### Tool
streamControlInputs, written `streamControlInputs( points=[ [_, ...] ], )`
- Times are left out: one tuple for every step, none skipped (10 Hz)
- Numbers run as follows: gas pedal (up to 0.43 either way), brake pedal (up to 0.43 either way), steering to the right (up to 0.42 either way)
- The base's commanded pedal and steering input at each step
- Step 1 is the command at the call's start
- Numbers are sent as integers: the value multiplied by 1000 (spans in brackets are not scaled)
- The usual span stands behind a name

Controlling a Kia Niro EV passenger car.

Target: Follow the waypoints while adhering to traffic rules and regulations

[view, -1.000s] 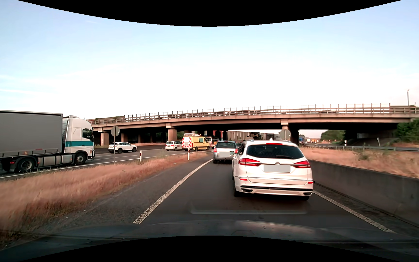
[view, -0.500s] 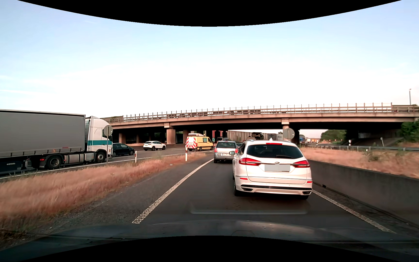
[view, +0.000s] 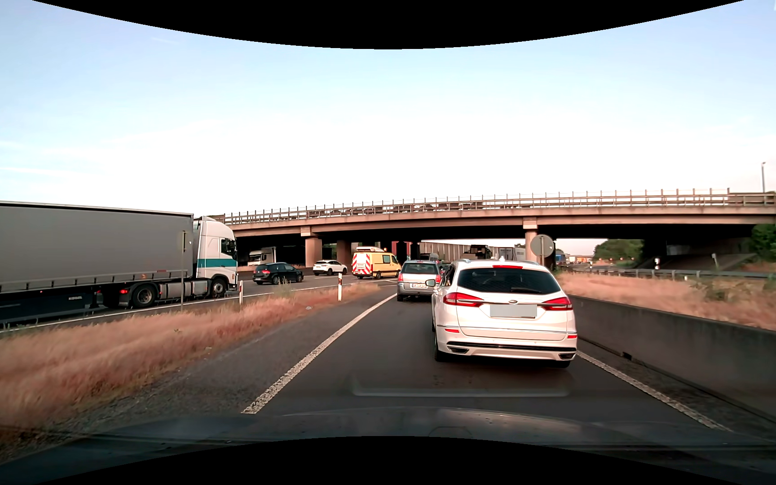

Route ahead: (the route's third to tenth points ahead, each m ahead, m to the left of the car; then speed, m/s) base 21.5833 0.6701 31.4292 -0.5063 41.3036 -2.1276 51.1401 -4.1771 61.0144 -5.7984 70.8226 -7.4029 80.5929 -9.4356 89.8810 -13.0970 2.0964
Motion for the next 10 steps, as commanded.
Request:
streamControlInputs(
  points=[
    [0,37,5],
    [0,37,5],
    [0,37,5],
    [0,30,5],
    [0,18,5],
    [0,0,5],
    [0,0,5],
    [0,0,5],
    [0,0,5],
    [0,0,5]
  ],
)
